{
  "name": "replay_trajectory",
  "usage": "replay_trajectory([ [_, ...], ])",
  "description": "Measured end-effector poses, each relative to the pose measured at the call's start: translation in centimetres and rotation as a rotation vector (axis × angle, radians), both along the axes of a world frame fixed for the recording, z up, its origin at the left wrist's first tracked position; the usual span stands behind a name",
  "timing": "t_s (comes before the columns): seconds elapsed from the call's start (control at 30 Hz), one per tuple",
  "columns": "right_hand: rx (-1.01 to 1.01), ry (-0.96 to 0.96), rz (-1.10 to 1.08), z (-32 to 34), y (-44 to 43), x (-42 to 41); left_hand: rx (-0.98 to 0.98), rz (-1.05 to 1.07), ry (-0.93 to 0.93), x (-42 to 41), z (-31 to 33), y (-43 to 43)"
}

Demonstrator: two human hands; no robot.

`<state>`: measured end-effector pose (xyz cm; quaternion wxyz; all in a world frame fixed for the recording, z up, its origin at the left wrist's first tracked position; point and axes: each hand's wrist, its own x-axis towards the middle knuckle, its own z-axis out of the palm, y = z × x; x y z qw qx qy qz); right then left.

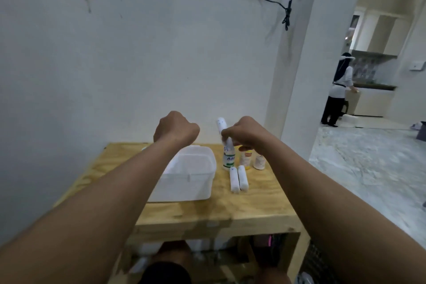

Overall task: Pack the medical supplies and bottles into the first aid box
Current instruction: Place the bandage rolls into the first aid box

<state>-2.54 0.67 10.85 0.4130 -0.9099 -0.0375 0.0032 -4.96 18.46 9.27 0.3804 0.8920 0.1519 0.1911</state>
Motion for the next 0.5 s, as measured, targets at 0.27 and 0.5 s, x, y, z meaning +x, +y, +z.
replay_trajectory([
  [0.27, -0.018, 0.063, 0.141, -0.7, 7.4, 0.5, -0.040, 0.083, 0.119, -1.5, -0.7, 6.9],
  [0.5, -0.132, 0.130, 0.236, -1.9, 11.1, 0.6, -0.067, 0.125, 0.130, -0.3, -2.9, 9.7],
])
